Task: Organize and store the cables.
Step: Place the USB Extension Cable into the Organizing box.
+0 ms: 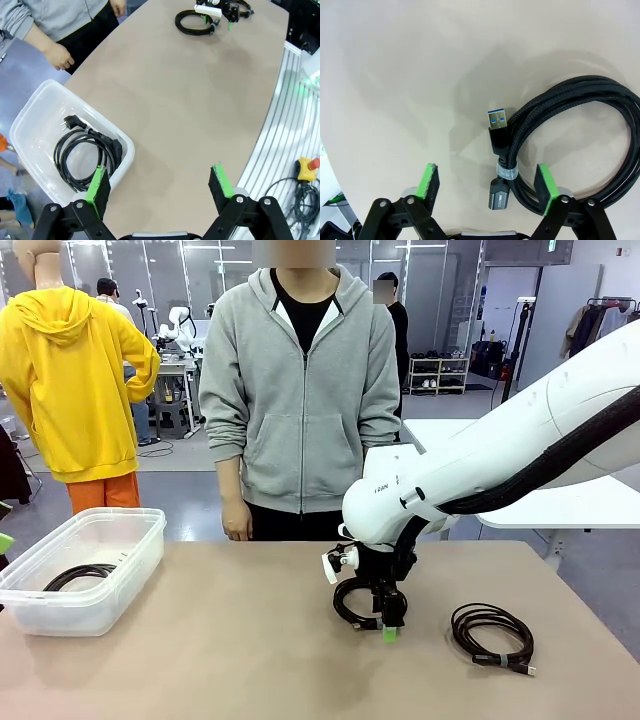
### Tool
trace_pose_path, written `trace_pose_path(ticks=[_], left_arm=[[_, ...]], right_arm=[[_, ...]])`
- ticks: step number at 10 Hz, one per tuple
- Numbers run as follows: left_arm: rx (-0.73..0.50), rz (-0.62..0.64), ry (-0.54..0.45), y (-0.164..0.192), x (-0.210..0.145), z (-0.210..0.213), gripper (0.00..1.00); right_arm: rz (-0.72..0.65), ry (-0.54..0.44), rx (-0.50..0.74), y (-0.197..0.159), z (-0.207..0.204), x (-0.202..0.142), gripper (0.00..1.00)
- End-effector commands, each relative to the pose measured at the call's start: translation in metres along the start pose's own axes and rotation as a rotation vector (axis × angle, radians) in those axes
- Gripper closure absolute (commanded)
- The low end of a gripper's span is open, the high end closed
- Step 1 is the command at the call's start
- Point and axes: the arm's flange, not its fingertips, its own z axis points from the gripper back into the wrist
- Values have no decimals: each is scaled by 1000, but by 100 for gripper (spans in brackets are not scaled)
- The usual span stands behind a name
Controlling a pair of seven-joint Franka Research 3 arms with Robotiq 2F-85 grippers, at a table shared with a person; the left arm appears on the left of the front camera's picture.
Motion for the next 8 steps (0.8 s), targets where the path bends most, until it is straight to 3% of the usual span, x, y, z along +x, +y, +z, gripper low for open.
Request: trace_pose_path(ticks=[1, 2, 3, 5, 6, 7, 8], left_arm=[[-7, -6, 3, -1, 0, 0, 0], [-7, -6, 3, -1, 0, 0, 0], [-7, -6, 3, -1, 0, 0, 0], [-7, -6, 3, -1, 0, 0, 0], [-7, -6, 3, -1, 0, 0, 0], [-7, -6, 3, -1, 0, 0, 0], [-7, -6, 3, -1, 0, 0, 0]], right_arm=[[-33, 26, -33, 0, -6, 4, 52], [-29, 28, -35, 0, -8, 4, 69], [-32, 27, -32, -1, -9, 4, 100], [-34, 23, -27, 1, -10, 5, 100], [-24, 25, -27, 1, -8, 9, 93], [-22, 14, -37, 2, -4, 13, 100], [-26, 9, -49, 3, 1, 16, 100]])
